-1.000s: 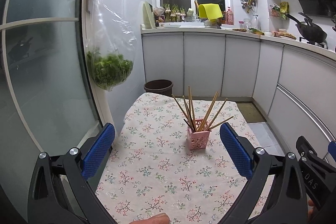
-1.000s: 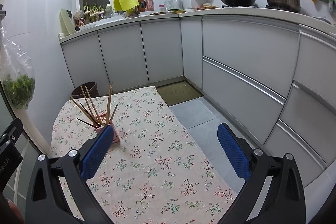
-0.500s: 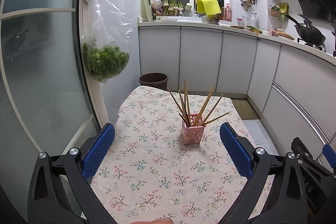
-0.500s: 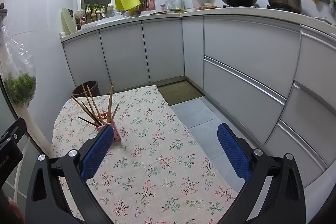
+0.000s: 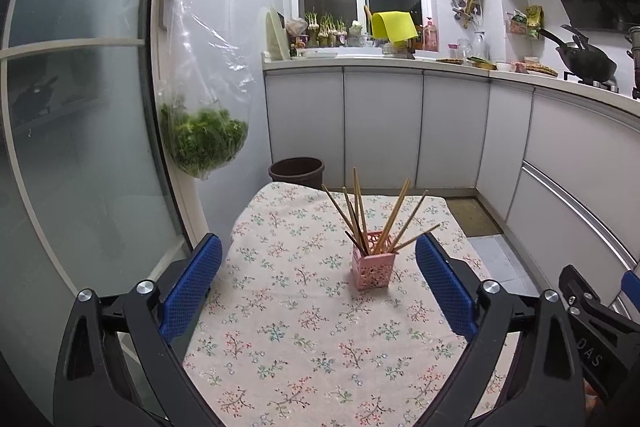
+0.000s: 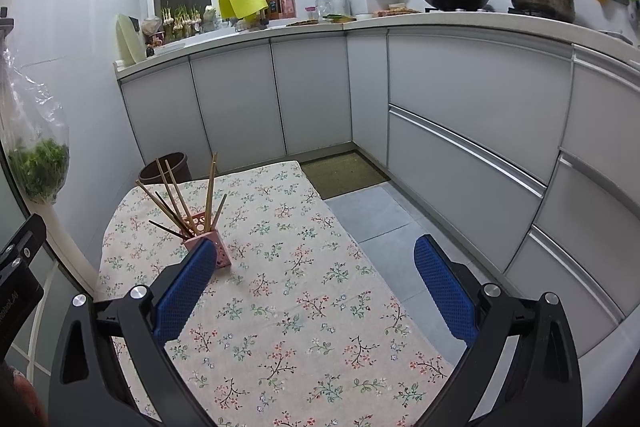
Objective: Organize utensils
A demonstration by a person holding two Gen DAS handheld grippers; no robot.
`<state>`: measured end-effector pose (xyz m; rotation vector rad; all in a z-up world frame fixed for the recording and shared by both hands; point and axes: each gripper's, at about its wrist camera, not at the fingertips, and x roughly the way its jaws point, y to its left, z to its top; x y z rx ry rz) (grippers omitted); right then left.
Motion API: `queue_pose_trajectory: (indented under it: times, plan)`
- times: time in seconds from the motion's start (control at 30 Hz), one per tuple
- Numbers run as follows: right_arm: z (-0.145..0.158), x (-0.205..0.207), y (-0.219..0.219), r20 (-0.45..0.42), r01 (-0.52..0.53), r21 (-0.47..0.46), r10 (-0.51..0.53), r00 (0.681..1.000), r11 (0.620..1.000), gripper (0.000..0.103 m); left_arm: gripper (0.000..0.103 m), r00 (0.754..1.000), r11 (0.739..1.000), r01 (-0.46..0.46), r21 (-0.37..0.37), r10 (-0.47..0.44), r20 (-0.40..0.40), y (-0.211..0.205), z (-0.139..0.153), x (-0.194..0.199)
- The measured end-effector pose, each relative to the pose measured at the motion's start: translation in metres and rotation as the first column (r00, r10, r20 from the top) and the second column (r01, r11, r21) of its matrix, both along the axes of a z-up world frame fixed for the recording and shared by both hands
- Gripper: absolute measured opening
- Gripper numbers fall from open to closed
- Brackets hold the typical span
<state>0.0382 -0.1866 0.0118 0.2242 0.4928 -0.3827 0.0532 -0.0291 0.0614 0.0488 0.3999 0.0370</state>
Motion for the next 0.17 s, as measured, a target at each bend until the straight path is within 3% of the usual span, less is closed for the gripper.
queue_pose_trajectory:
  times: [0.17]
  plan:
    - [0.0007,-0.0001,-0.0017,0.003,-0.002,0.003,0.002,1.000,1.000,0.096,0.096,1.000,1.000,-0.018,-0.024,0.018,-0.004,0.0038,0.0013,0.0006]
